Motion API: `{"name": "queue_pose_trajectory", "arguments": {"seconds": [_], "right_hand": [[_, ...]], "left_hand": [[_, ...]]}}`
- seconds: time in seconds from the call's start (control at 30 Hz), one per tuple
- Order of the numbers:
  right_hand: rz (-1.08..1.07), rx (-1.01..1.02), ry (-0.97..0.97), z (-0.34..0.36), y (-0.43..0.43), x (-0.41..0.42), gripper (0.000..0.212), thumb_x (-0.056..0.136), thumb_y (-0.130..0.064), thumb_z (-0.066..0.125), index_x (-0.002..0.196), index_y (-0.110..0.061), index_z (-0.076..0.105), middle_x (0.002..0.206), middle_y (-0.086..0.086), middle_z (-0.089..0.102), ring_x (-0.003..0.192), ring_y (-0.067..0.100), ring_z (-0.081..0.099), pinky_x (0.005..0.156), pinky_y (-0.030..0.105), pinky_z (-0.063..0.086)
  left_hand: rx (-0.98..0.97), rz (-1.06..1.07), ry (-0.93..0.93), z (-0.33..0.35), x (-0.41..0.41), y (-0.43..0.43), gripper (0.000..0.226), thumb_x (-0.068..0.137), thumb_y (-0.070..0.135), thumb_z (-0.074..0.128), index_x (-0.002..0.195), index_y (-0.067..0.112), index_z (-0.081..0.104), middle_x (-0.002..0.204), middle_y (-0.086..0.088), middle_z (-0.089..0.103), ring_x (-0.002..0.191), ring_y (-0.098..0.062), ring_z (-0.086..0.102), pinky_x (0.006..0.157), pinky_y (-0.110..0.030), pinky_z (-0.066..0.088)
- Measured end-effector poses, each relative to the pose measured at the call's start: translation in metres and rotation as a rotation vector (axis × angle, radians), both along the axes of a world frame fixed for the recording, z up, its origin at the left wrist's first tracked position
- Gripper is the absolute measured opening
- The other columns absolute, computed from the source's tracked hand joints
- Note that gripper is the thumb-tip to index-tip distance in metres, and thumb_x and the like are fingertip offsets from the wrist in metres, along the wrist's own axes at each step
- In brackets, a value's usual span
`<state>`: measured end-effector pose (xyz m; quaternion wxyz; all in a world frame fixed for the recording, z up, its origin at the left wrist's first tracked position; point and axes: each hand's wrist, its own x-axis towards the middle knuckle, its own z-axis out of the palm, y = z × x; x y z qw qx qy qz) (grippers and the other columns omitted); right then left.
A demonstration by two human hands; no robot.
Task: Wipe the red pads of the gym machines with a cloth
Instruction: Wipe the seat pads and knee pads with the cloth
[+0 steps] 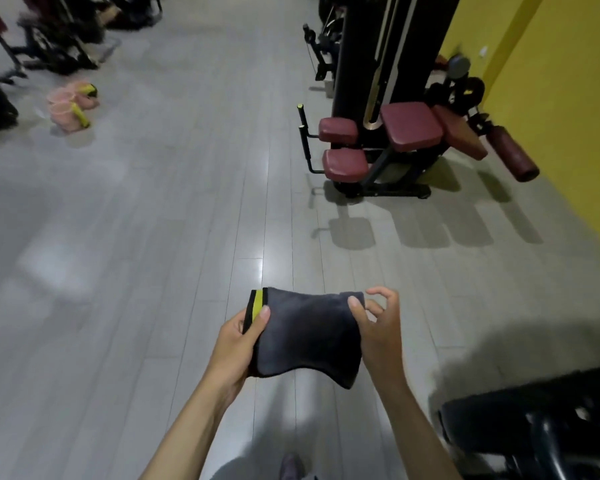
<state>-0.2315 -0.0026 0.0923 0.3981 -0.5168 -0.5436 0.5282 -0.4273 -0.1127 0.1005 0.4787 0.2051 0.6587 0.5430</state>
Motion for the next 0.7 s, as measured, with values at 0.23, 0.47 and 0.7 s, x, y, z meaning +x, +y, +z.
{"name": "queue_pose_trajectory", "arguments": {"seconds": [0.23,0.47,0.7], "right_hand": [[0.214,0.051,0.031,-0.001,0.119,-0.090,0.030,0.097,-0.010,0.068,0.116,-0.017,0.047,0.108,-0.009,0.063,0.101,0.020,0.069,0.082,0.033,0.061],[0.104,0.079,-0.040,0.006,0.268,-0.177,0.026,0.096,-0.013,0.071,0.113,-0.022,0.053,0.105,-0.009,0.064,0.098,0.019,0.069,0.085,0.036,0.060],[-0.079,0.069,-0.059,0.018,0.415,-0.216,0.021,0.094,-0.005,0.069,0.102,-0.018,0.055,0.089,-0.017,0.063,0.081,0.004,0.065,0.070,0.021,0.055]], "left_hand": [[0.094,0.152,0.184,-0.020,-0.096,0.138,0.041,0.096,0.036,0.070,0.133,0.048,0.058,0.140,0.018,0.059,0.127,-0.013,0.059,0.103,-0.044,0.053],[-0.127,0.102,-0.049,-0.052,-0.184,0.309,0.018,0.084,0.026,0.083,0.099,0.016,0.077,0.098,-0.001,0.079,0.099,-0.023,0.074,0.077,-0.032,0.060],[-0.148,-0.127,-0.283,-0.043,-0.247,0.477,0.024,0.097,0.022,0.068,0.116,0.007,0.067,0.111,-0.013,0.075,0.108,-0.028,0.069,0.085,-0.040,0.061]]}}
